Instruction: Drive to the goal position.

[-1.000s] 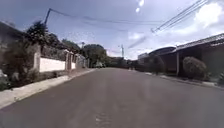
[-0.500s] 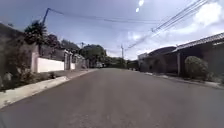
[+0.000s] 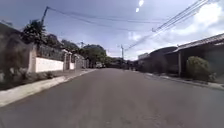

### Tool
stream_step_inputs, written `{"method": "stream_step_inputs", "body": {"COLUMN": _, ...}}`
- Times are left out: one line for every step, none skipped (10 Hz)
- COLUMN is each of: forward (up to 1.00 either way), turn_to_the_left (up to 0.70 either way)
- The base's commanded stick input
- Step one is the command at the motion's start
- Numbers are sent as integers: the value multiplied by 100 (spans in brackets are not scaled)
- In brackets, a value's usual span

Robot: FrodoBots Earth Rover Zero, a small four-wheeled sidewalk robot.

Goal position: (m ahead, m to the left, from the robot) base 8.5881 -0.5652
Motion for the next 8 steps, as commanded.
{"method": "stream_step_inputs", "body": {"forward": 45, "turn_to_the_left": 0}}
{"method": "stream_step_inputs", "body": {"forward": 45, "turn_to_the_left": 0}}
{"method": "stream_step_inputs", "body": {"forward": 45, "turn_to_the_left": 0}}
{"method": "stream_step_inputs", "body": {"forward": 45, "turn_to_the_left": 0}}
{"method": "stream_step_inputs", "body": {"forward": 45, "turn_to_the_left": 0}}
{"method": "stream_step_inputs", "body": {"forward": 45, "turn_to_the_left": 0}}
{"method": "stream_step_inputs", "body": {"forward": 45, "turn_to_the_left": 0}}
{"method": "stream_step_inputs", "body": {"forward": 45, "turn_to_the_left": 0}}
